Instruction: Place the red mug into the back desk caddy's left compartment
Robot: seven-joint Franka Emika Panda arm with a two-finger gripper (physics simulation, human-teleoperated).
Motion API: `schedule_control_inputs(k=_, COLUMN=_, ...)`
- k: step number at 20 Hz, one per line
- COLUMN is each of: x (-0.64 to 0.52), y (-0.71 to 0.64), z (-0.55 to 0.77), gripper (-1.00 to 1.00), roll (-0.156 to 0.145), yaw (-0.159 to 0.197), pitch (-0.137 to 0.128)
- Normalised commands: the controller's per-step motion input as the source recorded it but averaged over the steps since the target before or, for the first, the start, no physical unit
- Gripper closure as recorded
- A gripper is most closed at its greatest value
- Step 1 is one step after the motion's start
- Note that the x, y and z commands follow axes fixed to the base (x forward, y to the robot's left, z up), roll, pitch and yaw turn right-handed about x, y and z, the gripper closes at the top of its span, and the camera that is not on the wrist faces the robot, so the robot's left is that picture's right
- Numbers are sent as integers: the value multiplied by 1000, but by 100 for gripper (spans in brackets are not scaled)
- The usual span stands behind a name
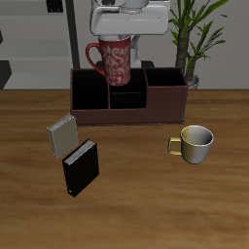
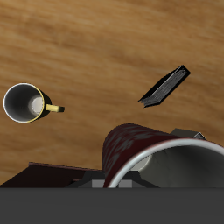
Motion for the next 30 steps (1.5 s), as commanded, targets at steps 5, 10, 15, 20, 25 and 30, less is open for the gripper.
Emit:
schedule_control_inputs(k=5, x=-406, y=-171, z=90, gripper=100, roll=12, yaw=-5, pitch=-8)
schedule_control_inputs(k=10, x=-333, y=-181, z=151, gripper=100, roll=-12, yaw=-5, pitch=-37)
schedule_control_inputs(k=15, x=-319, y=-276, z=208, gripper=100, roll=-28, yaw=-36, pitch=-33)
schedule_control_inputs(k=20, x=-280, y=-301, z=146, gripper=100, roll=-63, yaw=-5, pitch=-37)
schedule_control_inputs(k=25, x=-210, y=-171, z=113, gripper=100, roll=-36, yaw=-17, pitch=-17)
schedule_control_inputs(k=30, x=-273, y=-224, z=89, gripper=100, roll=-26, yaw=-5, pitch=-2)
